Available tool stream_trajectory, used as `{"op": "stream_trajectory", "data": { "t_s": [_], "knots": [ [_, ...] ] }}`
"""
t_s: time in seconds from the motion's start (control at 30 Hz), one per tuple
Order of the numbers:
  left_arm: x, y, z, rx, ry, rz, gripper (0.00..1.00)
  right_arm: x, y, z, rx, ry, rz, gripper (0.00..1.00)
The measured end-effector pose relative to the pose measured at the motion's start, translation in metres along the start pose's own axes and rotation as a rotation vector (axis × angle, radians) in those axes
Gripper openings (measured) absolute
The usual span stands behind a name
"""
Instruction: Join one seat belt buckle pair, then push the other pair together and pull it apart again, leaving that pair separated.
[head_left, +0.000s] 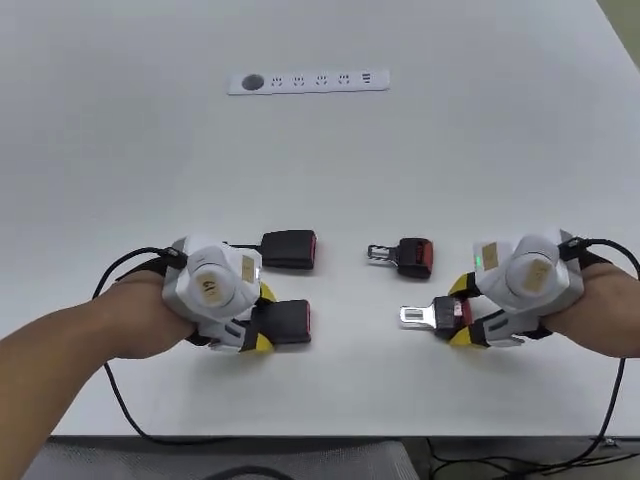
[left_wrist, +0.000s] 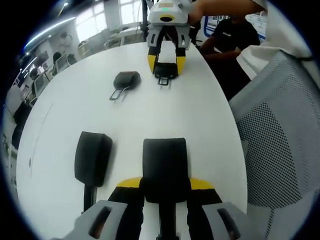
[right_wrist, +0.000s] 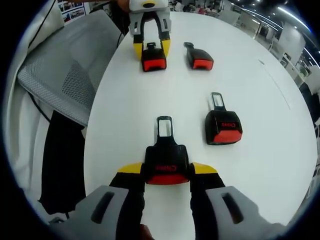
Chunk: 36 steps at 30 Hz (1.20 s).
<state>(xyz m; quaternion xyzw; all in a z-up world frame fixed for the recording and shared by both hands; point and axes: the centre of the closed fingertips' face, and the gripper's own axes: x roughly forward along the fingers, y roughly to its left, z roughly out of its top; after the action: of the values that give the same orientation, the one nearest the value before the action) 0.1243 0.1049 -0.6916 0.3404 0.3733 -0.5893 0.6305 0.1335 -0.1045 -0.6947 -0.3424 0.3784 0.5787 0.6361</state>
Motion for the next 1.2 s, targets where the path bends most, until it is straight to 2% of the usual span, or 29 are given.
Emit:
{"op": "stream_trajectory", "data": {
  "t_s": [0.13,0.27,0.47,0.7,1.0,1.2],
  "knots": [
    [0.0,0.001,-0.001,-0.004,0.005,0.003,0.33,0.0,0.0,0.002,0.033,-0.015,-0.01,0.34],
    [0.001,0.002,-0.002,-0.004,0.015,0.003,0.33,0.005,0.005,0.01,0.034,-0.025,-0.014,0.34],
    [0.001,0.001,-0.002,-0.003,0.015,0.003,0.33,0.014,0.01,0.028,0.023,-0.043,-0.013,0.34],
    [0.001,0.002,-0.003,-0.002,0.013,0.003,0.33,0.029,0.017,0.057,0.015,-0.071,-0.014,0.34],
    [0.001,0.001,-0.001,0.0,0.014,0.006,0.33,0.046,0.017,0.087,0.013,-0.093,-0.009,0.34],
    [0.001,0.0,0.001,0.021,0.037,-0.007,0.33,0.053,0.019,0.101,0.013,-0.095,-0.004,0.34]
  ]
}}
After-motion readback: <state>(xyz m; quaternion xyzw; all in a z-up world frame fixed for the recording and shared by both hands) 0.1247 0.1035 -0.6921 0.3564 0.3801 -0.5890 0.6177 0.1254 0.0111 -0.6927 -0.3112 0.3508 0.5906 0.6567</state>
